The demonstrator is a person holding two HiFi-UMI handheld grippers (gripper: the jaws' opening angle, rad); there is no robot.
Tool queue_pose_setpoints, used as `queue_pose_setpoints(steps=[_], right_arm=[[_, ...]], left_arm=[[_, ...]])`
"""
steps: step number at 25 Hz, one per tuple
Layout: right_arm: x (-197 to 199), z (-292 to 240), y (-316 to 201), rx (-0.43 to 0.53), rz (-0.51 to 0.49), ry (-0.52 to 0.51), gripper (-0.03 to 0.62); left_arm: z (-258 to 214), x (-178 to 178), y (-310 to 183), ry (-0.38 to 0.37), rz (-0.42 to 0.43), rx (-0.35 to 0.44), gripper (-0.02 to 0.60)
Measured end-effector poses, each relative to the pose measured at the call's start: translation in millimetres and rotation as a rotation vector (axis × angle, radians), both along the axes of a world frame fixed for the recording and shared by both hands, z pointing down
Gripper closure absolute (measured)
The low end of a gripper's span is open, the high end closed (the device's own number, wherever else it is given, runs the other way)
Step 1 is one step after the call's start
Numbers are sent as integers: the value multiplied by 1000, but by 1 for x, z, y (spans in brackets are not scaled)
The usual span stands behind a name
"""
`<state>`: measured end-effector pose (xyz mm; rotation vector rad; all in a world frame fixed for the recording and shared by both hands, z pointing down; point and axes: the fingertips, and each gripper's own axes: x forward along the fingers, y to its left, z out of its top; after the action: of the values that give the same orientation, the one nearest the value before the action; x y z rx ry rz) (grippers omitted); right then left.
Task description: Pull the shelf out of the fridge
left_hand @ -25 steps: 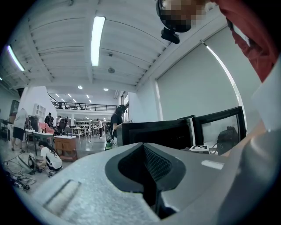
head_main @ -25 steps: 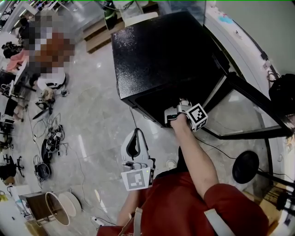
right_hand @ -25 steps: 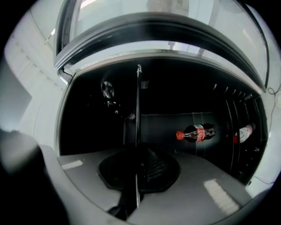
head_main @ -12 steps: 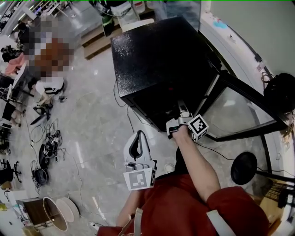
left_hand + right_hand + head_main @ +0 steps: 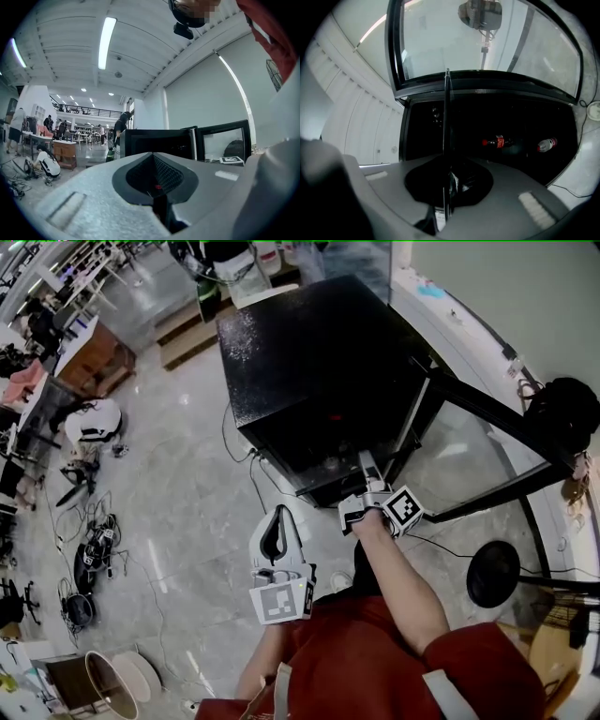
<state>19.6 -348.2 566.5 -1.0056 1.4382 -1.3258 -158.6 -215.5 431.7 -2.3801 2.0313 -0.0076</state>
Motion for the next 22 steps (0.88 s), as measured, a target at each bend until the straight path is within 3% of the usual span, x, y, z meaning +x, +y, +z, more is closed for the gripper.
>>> queue_pose_setpoints(steps=[12, 22], right_arm=[[24, -1, 69, -5, 18, 5, 576], [50, 2, 120, -30, -37, -24, 574]], left_arm=[[6, 1, 36, 26, 10, -17, 580], [11, 19, 53, 15, -49, -39, 580]])
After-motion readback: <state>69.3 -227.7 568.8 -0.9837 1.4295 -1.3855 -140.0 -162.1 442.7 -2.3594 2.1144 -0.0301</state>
